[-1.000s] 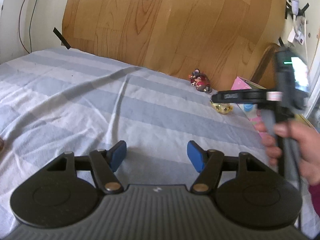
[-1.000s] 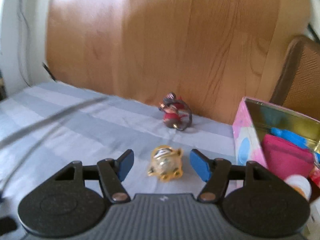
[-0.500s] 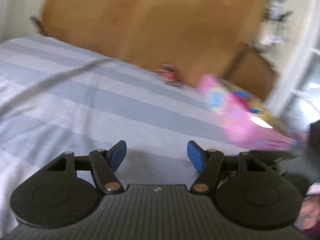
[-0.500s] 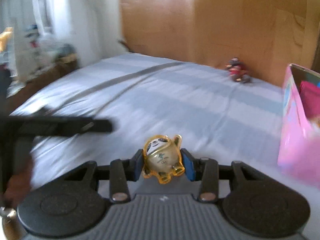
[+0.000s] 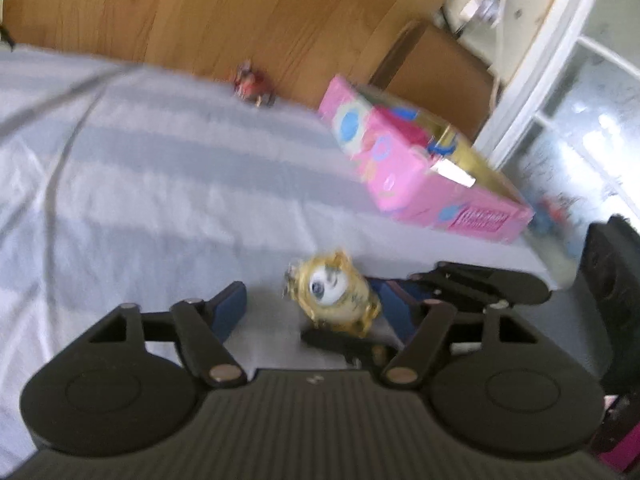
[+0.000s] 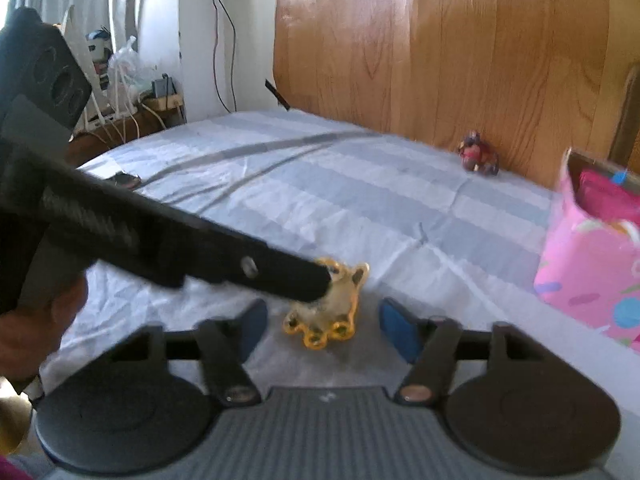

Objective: Organize rigid objects
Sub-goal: 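Close both grippers on the gold panda keychain, then carry the gold panda keychain into the pink tin and open both grippers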

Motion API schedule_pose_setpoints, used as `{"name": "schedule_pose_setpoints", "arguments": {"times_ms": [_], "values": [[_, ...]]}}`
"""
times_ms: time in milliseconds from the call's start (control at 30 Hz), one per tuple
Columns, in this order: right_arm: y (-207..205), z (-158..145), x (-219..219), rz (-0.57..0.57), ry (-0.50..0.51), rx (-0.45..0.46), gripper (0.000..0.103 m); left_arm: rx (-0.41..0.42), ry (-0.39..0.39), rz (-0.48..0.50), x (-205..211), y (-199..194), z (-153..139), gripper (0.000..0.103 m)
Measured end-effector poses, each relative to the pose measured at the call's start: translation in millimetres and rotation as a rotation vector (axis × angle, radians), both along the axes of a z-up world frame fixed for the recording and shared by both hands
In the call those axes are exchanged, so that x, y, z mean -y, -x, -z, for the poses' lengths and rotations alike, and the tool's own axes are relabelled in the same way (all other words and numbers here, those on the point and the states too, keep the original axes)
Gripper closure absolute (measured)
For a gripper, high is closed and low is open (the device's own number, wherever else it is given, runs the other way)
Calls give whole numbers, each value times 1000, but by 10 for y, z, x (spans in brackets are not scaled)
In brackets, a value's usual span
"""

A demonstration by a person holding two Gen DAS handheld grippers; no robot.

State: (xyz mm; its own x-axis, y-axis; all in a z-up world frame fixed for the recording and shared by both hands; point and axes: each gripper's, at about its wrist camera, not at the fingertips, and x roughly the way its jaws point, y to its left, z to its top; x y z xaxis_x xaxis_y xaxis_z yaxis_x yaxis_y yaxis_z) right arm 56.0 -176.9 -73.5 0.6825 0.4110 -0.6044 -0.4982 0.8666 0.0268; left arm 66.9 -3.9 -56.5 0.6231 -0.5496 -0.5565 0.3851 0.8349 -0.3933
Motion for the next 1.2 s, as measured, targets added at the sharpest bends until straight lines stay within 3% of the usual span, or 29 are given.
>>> {"name": "schedule_pose_setpoints", "arguments": {"times_ms": [33,100,233,400,567,700,800,967,1033,1200], "values": [[-1,3,8,2,-17,6,62,6,11,23,39,5,0,59],[26,2,14,22,-16,24,63,-12,8,27,150,-10,-65,59],[71,-160,310,87,-54,105,63,66,-24,95,539,-142,-373,59],[-9,-467,963,234,-78,210,63,163,-46,210,1307,-454,-698,58],[-242,-566,1598,377,-86,223,63,191,-55,292,1997,-808,-779,57],[-567,-498,2015,446,-117,192,62,186,-99,277,2344,-1009,-708,41],[-727,-383,2122,549,-41,212,52,191,-130,218,2377,-1030,-686,40],[-612,-338,2165,539,-69,250,40,244,-136,218,2186,-856,-779,39],[-548,-355,2096,546,-27,268,41,258,-126,193,2050,-796,-843,39],[-497,-524,1994,539,-81,268,44,269,-128,109,1633,-711,-938,39]]}}
